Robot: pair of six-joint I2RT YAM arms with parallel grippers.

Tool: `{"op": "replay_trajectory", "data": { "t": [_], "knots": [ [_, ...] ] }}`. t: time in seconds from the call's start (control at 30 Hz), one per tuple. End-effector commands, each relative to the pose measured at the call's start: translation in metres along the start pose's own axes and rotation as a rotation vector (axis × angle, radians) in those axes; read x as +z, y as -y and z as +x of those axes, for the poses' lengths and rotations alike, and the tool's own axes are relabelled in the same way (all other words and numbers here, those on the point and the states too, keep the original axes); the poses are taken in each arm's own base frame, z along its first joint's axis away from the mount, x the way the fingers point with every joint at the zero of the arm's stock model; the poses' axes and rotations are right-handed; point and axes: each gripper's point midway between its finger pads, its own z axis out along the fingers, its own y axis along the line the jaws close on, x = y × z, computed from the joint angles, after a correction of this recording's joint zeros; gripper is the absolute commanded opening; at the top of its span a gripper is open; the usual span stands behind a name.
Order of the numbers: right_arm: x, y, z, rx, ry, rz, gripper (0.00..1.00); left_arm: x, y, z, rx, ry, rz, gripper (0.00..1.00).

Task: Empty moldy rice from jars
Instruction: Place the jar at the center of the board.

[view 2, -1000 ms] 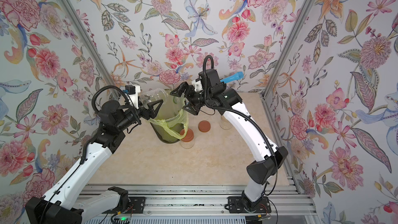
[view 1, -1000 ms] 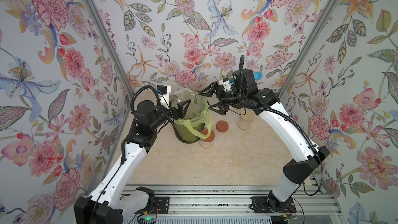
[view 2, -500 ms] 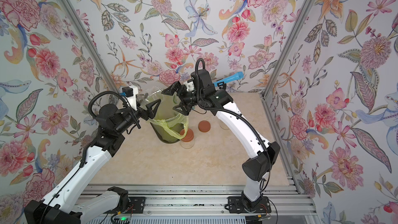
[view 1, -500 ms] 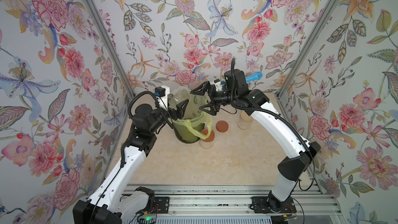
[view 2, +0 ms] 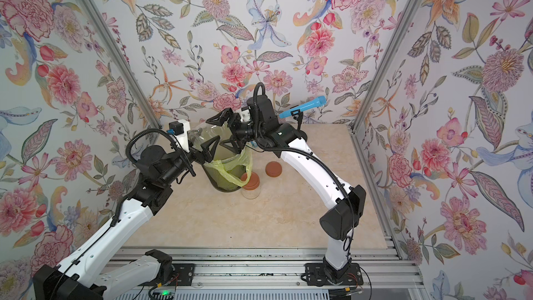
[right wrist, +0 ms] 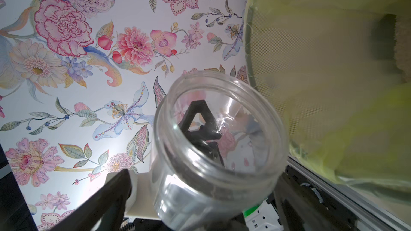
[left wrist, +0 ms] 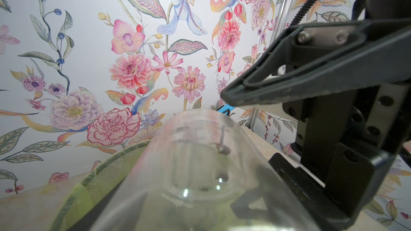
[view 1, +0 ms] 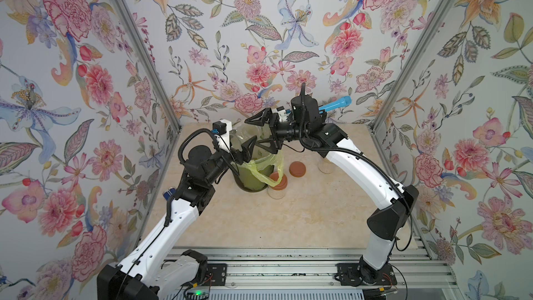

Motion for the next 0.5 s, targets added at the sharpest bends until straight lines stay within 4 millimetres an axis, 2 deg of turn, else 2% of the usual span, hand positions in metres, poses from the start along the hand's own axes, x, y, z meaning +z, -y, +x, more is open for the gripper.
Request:
{"op": "replay_trajectory", "data": {
  "t": [0.0, 0.47],
  "knots": [
    [0.009, -0.008, -0.001, 0.011, -0.01, -0.052, 1.0, -0.009, 0.012, -0.032, 0.013, 0.133, 0.009, 0.0],
    [0.022, 0.005, -0.001, 0.036, -0.018, -0.028, 1.0, -0.004, 0.031, -0.02, 0.008, 0.119, 0.038, 0.0]
  ]
}}
